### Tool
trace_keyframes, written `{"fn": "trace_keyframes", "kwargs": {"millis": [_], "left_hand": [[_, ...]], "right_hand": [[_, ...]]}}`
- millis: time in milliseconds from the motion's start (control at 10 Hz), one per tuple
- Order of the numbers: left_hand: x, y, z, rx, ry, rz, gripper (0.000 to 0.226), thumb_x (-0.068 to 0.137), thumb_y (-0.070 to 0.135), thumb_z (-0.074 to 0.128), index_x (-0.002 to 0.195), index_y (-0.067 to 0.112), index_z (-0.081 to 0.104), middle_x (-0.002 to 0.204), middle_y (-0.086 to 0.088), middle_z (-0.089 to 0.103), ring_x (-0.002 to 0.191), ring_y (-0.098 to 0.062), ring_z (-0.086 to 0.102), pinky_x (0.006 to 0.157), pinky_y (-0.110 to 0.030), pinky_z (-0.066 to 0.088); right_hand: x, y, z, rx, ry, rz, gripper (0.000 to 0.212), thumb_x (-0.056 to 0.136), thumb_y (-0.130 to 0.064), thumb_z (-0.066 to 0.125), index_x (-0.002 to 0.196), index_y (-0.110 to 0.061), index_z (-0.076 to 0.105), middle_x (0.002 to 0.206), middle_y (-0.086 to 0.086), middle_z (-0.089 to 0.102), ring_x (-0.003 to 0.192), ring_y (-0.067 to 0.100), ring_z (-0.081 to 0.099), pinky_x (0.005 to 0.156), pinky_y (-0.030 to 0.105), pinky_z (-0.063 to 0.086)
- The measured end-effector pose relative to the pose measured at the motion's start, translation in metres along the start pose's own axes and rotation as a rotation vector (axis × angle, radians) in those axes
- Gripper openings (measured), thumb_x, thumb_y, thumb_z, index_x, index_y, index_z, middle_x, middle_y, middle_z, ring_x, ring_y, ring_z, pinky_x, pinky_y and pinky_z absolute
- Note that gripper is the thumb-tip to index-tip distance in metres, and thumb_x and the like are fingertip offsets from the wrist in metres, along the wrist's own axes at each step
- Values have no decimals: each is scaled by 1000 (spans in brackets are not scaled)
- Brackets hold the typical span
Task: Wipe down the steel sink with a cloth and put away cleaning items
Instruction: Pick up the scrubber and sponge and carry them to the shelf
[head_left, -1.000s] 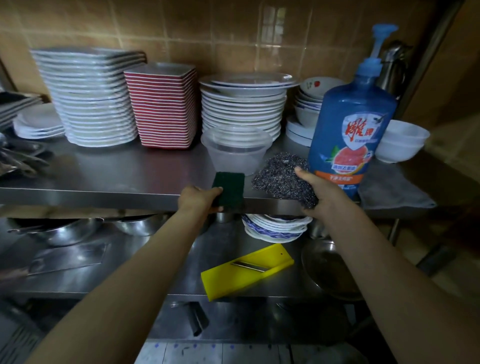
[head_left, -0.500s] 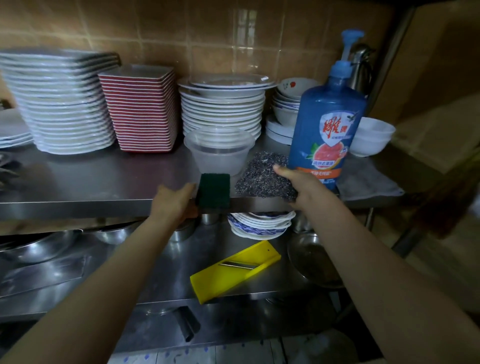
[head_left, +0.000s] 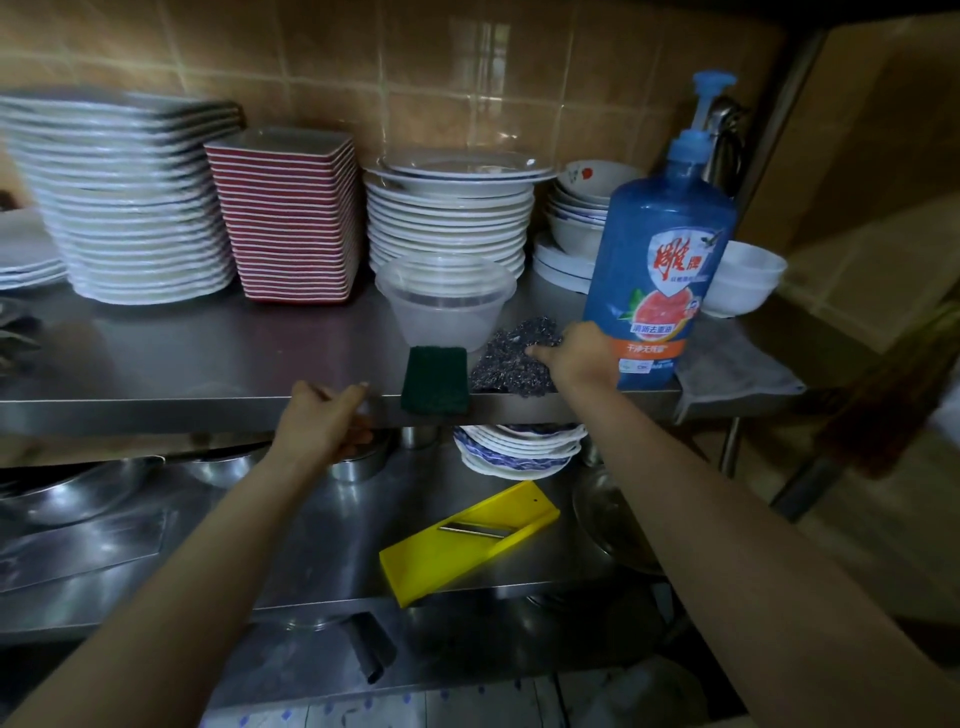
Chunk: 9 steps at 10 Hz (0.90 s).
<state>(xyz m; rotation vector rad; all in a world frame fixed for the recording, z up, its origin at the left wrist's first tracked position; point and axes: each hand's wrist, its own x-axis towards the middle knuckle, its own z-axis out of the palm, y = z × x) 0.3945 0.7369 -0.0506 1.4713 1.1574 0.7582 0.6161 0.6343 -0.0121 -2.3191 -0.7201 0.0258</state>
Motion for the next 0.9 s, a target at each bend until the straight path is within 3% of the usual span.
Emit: {"fn": "trace_keyframes", "kwargs": {"millis": [100,300,400,600,700,800,900], "left_hand": [[-5,-1,0,-21,-25,16,24,92,26,53,96,4,44,92,-29,63,48,-16,60,34,-13,41],[-5,-5,2,-48,-60,9,20,93,25,52,87,8,42,84,-23,63,45,-14,59,42,-16,41],[-7,-4,7,-76,-62,-9,22,93,25,52,96,9,37,88,-23,62,57,-21,58,41,-16,40],[-14,4,11,-162,-90,-1,22,93,21,51,99,10,32,78,-15,59,58,-21,55,55,-26,40],[-15,7,10,-160,-91,22,18,93,20,52,94,10,37,79,-16,59,59,-20,55,51,-24,44],[-13,5,8,-128,-98,74,16,92,19,53,95,6,43,79,-17,56,60,-16,55,47,-21,45],[-17,6,7,-144,-89,146,13,91,16,54,92,7,45,80,-10,54,62,-12,55,53,-24,45]], "right_hand": [[-1,3,6,-11,52,-1,45,81,-36,71,107,-2,58,108,17,65,102,35,59,70,34,40],[-1,7,14,126,112,-46,44,87,-35,64,111,1,55,111,20,63,106,36,56,76,35,40],[-1,9,15,211,130,-60,43,92,-34,56,115,2,54,112,22,62,106,37,55,79,35,41],[-11,18,10,191,164,-169,40,93,-30,56,119,0,53,114,20,62,105,35,57,82,36,43],[-20,21,5,175,183,-213,39,92,-30,56,118,-1,54,114,19,62,106,33,56,82,35,42],[-26,24,0,288,186,-166,39,92,-31,57,118,-2,56,116,15,63,109,28,56,83,29,40],[-35,27,-5,406,197,-126,39,90,-29,60,119,-3,56,119,11,62,112,21,55,80,17,34]]}}
